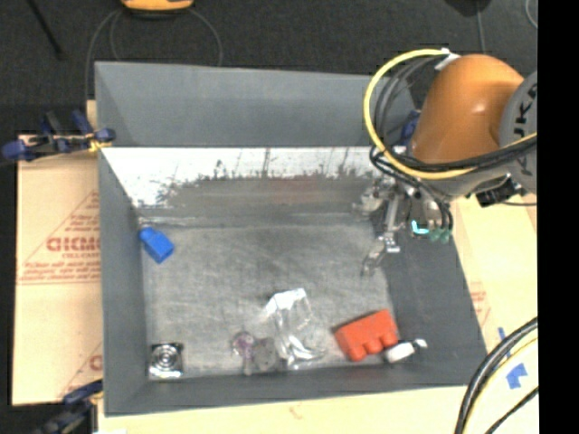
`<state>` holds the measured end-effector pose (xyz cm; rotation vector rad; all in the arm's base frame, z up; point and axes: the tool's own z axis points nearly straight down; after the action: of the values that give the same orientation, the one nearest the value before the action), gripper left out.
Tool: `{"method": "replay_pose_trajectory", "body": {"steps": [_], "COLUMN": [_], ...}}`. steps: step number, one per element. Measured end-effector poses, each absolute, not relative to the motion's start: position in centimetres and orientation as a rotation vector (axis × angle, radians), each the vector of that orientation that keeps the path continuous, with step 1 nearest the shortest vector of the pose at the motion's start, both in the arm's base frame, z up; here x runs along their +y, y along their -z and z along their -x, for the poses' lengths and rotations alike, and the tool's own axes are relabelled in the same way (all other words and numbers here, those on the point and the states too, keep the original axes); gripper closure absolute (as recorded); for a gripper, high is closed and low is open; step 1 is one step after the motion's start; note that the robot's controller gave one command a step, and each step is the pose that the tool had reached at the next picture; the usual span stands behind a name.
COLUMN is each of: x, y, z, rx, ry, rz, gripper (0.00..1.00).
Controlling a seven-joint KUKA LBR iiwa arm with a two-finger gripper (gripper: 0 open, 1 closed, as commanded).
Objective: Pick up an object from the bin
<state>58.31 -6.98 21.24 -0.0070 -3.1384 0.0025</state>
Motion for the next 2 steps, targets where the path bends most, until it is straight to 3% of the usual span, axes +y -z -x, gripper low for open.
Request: {"method": "replay_pose_trajectory", "body": {"steps": [1,2], "x": [-2.0,1.1], "y": [-15.1,-12.5], "z": [-53.6,-54.0], "rx": [-3.133,-3.154], "ry": [0.001,-0.002], "rz": [-0.130,0.060], "gripper": [0.00,0.00]}}
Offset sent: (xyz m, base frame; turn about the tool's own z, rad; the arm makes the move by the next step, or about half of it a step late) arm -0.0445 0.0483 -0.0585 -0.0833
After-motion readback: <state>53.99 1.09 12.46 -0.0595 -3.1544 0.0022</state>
